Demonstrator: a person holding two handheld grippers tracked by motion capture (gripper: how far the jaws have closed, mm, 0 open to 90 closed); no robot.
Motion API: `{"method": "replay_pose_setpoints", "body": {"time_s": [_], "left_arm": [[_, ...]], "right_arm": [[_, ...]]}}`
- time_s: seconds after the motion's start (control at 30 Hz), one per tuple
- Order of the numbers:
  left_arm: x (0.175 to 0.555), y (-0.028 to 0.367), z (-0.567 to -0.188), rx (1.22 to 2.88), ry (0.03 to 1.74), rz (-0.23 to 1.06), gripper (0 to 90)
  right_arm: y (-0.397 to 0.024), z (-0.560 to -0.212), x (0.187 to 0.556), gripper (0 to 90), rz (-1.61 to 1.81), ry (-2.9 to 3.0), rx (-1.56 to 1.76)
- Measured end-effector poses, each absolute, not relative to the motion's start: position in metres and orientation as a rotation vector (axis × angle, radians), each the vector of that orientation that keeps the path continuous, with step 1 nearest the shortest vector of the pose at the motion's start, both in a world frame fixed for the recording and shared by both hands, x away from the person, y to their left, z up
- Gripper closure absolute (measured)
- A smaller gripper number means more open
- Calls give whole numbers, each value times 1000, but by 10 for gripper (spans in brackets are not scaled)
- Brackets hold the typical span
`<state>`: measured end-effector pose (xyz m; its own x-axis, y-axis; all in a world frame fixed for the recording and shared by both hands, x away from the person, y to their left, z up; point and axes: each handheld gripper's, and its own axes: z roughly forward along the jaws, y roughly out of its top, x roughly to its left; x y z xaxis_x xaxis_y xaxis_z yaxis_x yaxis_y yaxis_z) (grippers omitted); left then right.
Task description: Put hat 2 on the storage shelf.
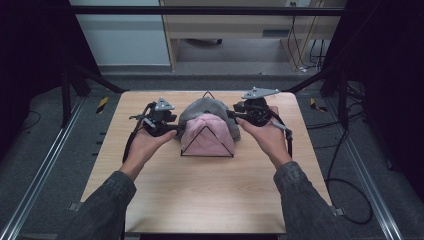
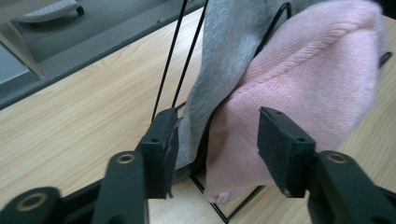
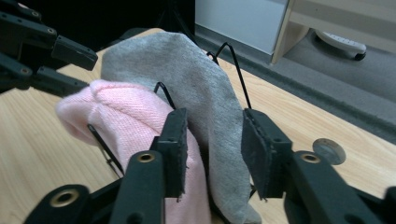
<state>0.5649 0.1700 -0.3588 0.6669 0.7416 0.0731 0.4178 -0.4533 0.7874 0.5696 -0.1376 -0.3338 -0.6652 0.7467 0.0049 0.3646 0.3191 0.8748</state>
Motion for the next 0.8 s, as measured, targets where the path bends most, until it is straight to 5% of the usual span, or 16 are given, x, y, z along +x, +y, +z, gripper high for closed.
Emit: {"method": "replay_pose_setpoints", "body": {"time_s": [0.37, 0.8], "left_arm": [[549, 182, -351, 2070, 912, 522, 263], [526, 194, -355, 2082, 906, 487, 184]], "right_arm": [[-142, -329, 556, 451, 1289, 2170, 1004], [-150, -334, 540, 226, 1289, 2140, 1021]]}}
